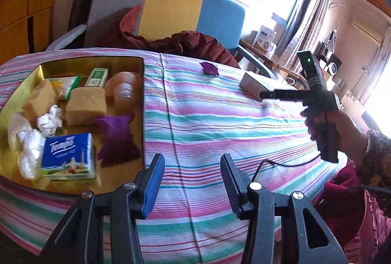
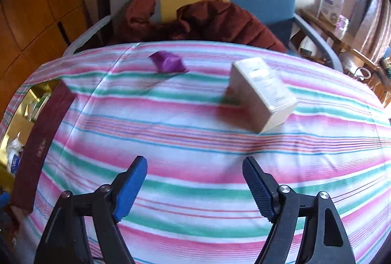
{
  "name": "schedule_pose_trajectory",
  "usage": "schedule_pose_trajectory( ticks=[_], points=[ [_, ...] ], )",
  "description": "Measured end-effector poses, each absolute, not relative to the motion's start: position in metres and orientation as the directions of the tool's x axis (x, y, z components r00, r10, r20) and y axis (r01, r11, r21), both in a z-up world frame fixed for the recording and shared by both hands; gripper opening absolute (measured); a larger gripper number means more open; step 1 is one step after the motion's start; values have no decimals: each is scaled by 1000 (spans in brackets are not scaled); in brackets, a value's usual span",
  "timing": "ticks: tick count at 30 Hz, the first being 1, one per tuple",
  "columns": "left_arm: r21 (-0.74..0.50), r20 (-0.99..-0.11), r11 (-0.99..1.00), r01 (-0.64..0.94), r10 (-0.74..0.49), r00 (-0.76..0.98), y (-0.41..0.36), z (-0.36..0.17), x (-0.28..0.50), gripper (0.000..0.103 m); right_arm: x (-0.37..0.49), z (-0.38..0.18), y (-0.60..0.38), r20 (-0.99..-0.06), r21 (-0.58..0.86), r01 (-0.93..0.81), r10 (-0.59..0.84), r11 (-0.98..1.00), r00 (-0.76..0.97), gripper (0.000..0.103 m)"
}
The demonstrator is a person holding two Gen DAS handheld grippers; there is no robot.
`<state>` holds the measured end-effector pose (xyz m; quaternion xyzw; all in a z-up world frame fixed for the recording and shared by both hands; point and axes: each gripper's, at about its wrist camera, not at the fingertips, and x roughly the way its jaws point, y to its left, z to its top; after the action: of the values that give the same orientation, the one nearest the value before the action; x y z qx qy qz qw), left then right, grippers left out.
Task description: Organize objects
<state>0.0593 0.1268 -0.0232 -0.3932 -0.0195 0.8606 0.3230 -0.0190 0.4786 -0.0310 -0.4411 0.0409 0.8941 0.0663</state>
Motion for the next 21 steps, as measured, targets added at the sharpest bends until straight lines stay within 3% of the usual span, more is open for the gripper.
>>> schedule_pose_trajectory(
  ticks=[6, 16, 21],
  points=[
    [-272, -695, -772, -575, 571, -437, 152, -25, 58, 48, -44, -22, 531, -772, -16, -233, 160, -972, -616, 92],
    [-234, -718, -761, -606, 555, -419, 166, -22, 58, 48, -111, -48, 554, -820, -23, -209, 138, -978, -556, 91],
    [-238, -731, -767, -596, 545, -410, 174, -24, 46, 48, -121, -66, 557, -848, 26, -188, 78, -982, -524, 73]
  ],
)
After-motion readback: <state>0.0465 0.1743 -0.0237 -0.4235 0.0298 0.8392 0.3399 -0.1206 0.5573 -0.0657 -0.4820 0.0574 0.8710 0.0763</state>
